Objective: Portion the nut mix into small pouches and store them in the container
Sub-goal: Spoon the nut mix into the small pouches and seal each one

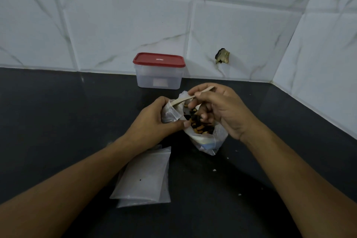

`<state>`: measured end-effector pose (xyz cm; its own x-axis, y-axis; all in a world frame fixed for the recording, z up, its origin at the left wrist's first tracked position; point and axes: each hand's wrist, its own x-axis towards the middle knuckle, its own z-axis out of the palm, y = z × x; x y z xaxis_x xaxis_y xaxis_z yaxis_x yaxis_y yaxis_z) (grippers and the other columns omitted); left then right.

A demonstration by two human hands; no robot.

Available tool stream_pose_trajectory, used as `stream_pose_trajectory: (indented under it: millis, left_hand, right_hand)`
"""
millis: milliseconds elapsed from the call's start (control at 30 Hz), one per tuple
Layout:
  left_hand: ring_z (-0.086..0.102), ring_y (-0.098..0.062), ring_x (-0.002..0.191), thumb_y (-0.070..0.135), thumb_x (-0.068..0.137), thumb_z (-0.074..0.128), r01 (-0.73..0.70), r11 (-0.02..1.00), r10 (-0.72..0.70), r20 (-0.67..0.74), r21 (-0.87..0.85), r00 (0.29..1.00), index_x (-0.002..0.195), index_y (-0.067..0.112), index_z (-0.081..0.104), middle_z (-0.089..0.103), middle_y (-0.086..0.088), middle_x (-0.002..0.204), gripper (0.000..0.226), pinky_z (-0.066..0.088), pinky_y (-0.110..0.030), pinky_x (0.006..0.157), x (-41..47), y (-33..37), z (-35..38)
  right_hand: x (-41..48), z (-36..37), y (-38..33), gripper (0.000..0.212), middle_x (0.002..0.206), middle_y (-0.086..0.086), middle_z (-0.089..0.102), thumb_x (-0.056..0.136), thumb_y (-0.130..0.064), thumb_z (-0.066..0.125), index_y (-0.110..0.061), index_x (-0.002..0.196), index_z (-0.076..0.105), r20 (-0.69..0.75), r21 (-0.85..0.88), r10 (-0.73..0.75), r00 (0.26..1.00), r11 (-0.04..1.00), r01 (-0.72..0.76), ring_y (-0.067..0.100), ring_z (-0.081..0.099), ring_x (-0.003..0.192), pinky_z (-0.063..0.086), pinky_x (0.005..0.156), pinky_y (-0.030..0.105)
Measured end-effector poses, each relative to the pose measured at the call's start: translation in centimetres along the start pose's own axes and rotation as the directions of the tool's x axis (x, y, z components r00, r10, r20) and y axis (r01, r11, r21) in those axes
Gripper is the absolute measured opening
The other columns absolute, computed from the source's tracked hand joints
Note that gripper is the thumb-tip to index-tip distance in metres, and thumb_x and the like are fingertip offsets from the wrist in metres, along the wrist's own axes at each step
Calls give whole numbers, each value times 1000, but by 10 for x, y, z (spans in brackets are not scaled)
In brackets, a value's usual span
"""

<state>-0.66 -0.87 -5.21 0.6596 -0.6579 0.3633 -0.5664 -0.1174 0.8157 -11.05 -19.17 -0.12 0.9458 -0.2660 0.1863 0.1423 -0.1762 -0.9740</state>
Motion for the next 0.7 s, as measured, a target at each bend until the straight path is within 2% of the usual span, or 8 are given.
stream_pose_trajectory:
  millis: [167,333,567,700]
  left_hand:
    - [69,-2,92,43,77,82,12,1000,-12,21,-22,1000,118,26,59,71,8,105,50,55,-15,74,0,2,-1]
    - [68,0,94,45,77,81,15,1000,-15,19,-15,1000,121,26,57,70,9,108,54,55,-14,75,0,3,-1]
    - [67,1,92,45,78,81,22,1000,-22,6,6,1000,122,26,57,69,9,106,53,54,-13,73,1,2,-1]
    - [66,2,92,51,74,80,29,999,-30,15,27,999,123,27,56,68,10,106,59,54,-13,71,1,2,-1]
  right_hand:
    - [4,-6,3,18,79,7,73,103,-21,58,-10,107,71,-123,158,26,992,987,-7,15,52,53,35,49,25]
    - [6,-12,6,20,77,7,72,105,-23,56,-9,108,70,-190,236,64,980,972,-17,14,52,54,35,52,27]
    - [6,-21,1,20,77,6,70,105,-22,54,-10,108,70,-243,242,35,969,970,26,14,53,55,37,48,24]
    - [9,-31,8,19,78,7,70,104,-20,56,-9,106,71,-338,101,-11,941,994,48,14,53,53,37,45,23]
